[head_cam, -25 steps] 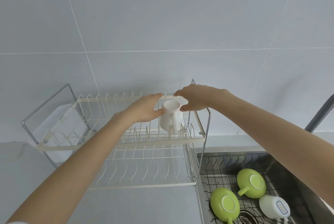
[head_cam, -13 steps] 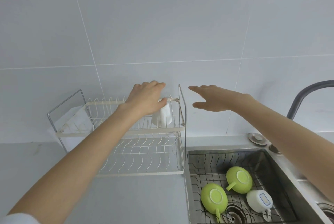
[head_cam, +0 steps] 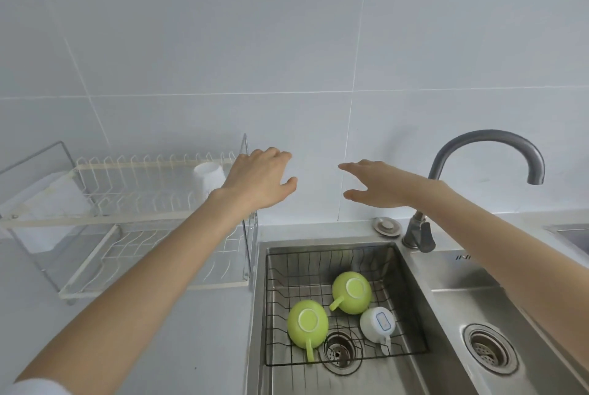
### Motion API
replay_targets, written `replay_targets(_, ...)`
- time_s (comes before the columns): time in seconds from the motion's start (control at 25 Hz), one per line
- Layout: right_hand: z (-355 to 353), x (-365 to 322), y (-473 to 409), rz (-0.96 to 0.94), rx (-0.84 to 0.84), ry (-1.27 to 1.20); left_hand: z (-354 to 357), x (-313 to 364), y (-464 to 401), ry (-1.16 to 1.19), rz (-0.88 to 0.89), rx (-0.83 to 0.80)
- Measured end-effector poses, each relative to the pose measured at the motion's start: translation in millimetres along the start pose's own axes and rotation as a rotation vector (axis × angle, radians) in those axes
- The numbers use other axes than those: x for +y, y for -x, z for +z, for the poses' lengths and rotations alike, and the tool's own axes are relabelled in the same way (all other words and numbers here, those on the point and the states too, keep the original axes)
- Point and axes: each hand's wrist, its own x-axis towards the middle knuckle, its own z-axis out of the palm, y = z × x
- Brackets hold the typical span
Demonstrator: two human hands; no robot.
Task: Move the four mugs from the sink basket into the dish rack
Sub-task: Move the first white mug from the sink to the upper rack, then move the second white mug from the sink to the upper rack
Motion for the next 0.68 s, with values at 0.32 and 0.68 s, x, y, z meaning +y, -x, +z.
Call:
replay_targets(0.32,59,75,14,0.036,-0.118,-0.135,61,64,-17,0.045,0.005,-0.224)
replay_targets(0.68,153,122,8,0.102,-0.265,-0.335,160,105,-19,0.291,-0.035,-0.444)
